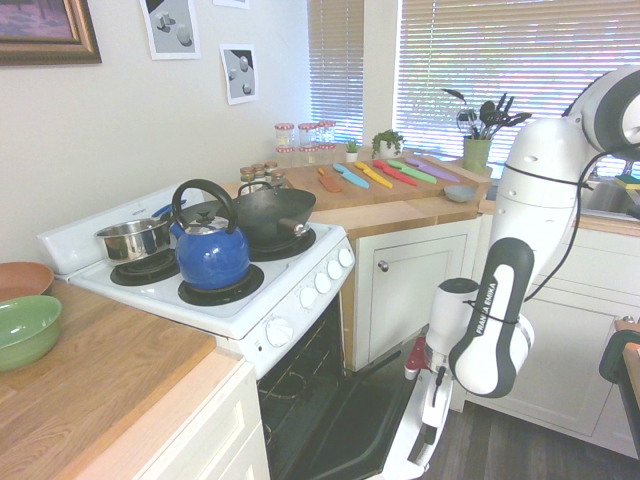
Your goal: Close the oven
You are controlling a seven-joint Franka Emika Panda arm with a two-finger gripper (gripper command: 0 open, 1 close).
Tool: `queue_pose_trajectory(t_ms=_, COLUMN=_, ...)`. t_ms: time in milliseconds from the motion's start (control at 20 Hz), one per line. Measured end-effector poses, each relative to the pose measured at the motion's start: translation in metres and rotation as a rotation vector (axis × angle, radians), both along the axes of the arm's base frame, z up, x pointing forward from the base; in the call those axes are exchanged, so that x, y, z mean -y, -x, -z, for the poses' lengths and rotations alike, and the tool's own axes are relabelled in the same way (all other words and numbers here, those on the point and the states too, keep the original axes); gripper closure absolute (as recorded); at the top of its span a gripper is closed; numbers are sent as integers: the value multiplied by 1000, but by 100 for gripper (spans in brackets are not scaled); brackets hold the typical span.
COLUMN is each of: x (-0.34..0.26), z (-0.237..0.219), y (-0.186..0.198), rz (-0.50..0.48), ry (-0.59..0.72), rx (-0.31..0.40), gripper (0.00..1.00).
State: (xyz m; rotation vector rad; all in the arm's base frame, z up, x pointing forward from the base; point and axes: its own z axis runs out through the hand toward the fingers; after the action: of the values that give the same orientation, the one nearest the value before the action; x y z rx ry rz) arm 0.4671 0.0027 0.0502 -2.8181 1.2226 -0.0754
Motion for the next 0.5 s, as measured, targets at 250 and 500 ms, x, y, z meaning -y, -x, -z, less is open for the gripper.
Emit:
queue_pose_trajectory(t_ms=250, x=-7, z=-8, y=-19, rz=-4, ry=5, rx=36, gripper=0)
queue_pose_trajectory(t_ms=500, x=-25, z=-29, y=-55, rz=-3, ry=8, rx=85, gripper=0)
